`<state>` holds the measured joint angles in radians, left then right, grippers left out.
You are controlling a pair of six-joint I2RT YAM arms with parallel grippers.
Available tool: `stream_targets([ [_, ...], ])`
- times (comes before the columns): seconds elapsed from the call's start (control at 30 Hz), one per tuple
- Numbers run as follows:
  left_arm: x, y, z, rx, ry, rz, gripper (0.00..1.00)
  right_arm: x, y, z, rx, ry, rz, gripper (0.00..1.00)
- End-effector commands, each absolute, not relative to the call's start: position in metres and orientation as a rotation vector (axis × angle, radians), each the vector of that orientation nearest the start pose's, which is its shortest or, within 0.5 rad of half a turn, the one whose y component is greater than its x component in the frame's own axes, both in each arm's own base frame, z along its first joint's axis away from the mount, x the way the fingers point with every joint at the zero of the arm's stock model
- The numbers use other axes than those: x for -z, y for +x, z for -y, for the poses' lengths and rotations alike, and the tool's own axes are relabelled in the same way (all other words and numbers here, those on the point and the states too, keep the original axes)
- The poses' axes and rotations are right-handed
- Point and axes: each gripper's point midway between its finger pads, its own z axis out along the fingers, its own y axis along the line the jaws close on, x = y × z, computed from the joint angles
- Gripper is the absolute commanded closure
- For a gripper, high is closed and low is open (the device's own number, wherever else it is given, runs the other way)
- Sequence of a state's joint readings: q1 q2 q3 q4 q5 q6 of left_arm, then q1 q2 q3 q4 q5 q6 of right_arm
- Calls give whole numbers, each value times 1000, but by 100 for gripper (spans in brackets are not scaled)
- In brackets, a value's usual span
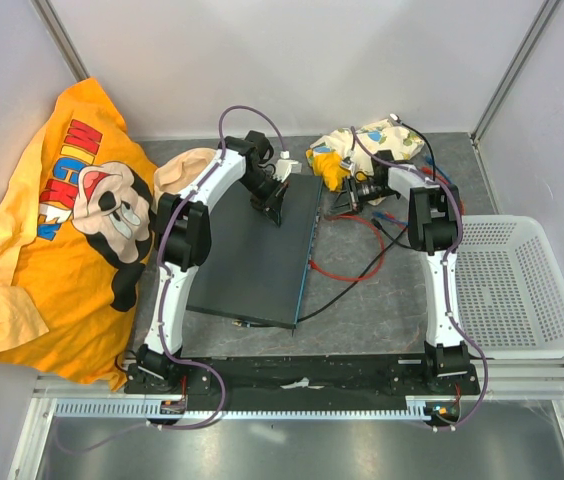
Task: Pull the plug from the switch port
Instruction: Pull the connector from the switch port.
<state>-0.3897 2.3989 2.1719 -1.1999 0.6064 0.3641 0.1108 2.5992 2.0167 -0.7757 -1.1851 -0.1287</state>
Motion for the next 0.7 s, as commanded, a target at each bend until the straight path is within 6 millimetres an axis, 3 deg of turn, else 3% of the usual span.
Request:
stream_targets([
  [0.0, -45, 400, 259, 857, 1181, -2628, 88, 41, 405, -195, -1550, -555, -2654, 100],
  [0.07, -45, 400, 259, 860, 1180, -2622, 88, 39, 407, -192, -1558, -538, -2643, 100],
  [0.17, -46, 402, 261, 862, 1182, -2610, 88, 19, 414, -186, -1577, -544, -2572, 100],
  [0.43, -45, 406, 265, 876, 1180, -2586, 88, -111, 456, -158, -1409, -726, -2212, 100],
  [0.53, -45, 409, 269, 895, 1169, -2571, 88, -147, 477, -151, -1269, -744, -2147, 100],
  [0.57, -45, 411, 270, 897, 1164, -2559, 88, -167, 489, -137, -1207, -728, -2109, 100],
  [0.63, -48, 412, 272, 902, 1161, -2545, 88, -195, 504, -134, -1148, -702, -2067, 100],
  [0.67, -47, 413, 273, 905, 1157, -2540, 88, -221, 516, -129, -1062, -712, -2018, 100],
])
